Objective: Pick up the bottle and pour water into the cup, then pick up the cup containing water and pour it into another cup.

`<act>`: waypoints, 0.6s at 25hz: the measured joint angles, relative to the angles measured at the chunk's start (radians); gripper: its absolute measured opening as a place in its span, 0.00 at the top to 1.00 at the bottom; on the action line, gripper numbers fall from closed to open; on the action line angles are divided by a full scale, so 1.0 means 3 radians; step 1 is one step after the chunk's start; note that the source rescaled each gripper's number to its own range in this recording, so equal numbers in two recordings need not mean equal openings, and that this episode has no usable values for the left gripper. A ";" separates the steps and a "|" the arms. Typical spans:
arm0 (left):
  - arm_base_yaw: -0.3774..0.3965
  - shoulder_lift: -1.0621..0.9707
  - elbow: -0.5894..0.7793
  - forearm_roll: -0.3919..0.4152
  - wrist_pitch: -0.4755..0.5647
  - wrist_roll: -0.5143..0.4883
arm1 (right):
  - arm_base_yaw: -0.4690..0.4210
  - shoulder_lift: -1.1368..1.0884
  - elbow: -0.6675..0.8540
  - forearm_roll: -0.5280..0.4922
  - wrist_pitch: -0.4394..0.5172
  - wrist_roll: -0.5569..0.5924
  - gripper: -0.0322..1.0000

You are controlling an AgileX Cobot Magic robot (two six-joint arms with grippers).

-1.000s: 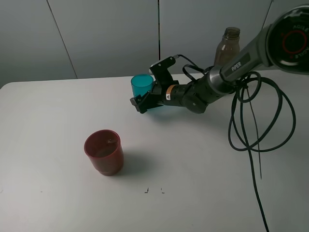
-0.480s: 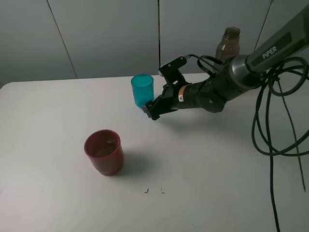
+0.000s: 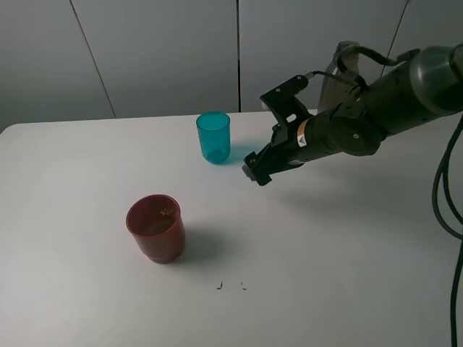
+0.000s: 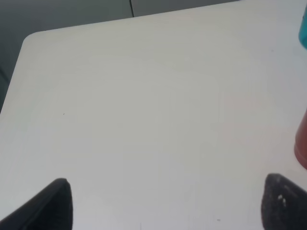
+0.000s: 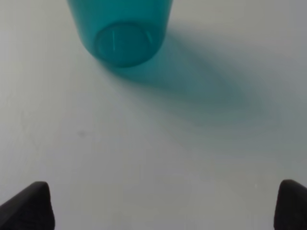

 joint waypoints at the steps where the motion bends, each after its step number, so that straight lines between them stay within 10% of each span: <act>1: 0.0000 0.0000 0.0000 0.0000 0.0000 0.0000 | 0.0000 -0.0124 0.0081 0.0000 0.0041 0.0000 0.03; 8: 0.0000 0.0000 0.0000 0.0000 0.0000 0.0000 | 0.0000 -0.1083 0.0457 0.0242 0.0654 0.0000 0.03; 15: 0.0000 0.0000 0.0000 0.0000 0.0000 0.0000 | 0.0000 -0.2107 0.0476 0.0967 0.1929 -0.0528 0.03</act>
